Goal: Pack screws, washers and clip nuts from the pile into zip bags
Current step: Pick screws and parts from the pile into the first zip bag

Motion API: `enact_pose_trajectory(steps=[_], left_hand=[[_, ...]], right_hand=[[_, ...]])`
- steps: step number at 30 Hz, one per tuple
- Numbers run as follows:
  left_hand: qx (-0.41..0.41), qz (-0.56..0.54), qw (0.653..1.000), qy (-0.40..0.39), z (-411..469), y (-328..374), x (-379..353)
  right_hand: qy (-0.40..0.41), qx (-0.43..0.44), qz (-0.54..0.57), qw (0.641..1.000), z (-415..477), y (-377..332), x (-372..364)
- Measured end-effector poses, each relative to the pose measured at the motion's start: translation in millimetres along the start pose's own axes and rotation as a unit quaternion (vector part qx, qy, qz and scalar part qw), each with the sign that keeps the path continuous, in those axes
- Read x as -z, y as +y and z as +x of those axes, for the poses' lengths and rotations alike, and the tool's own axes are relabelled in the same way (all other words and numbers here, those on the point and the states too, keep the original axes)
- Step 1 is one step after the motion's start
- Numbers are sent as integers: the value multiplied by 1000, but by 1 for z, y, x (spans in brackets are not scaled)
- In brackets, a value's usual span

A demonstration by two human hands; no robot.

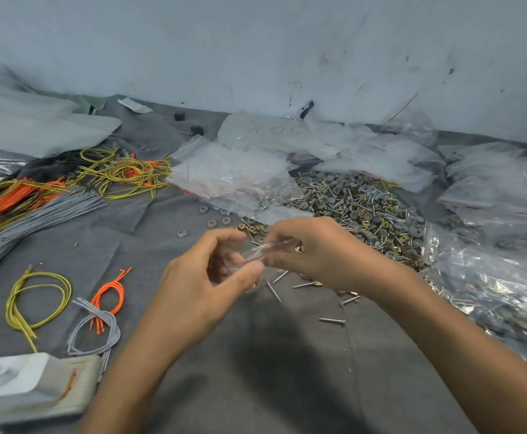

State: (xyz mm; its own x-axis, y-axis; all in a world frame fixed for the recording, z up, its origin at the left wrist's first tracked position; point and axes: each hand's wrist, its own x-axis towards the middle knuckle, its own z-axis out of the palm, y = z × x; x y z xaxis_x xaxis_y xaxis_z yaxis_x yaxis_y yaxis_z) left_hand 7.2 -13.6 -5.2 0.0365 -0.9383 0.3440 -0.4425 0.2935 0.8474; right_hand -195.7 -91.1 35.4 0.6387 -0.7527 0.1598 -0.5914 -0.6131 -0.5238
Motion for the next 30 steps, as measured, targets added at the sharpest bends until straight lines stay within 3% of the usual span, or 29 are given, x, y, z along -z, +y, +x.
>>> enact_pose_trajectory(steps=[5, 10, 16, 25, 30], left_hand=[[-29, 79, 996, 9, -8, 16, 11], [-14, 52, 998, 21, -9, 36, 19], [-21, 3, 1000, -20, -11, 51, 25], [-85, 91, 992, -19, -9, 66, 21], [-106, 77, 990, -60, -6, 71, 18]], right_hand=[[-11, -16, 53, 998, -13, -10, 20], [-9, -17, 119, 993, -27, -21, 36], [-7, -7, 203, 979, -49, -25, 47], [-10, -15, 207, 978, -63, -28, 47], [41, 21, 125, 991, -57, -51, 34]])
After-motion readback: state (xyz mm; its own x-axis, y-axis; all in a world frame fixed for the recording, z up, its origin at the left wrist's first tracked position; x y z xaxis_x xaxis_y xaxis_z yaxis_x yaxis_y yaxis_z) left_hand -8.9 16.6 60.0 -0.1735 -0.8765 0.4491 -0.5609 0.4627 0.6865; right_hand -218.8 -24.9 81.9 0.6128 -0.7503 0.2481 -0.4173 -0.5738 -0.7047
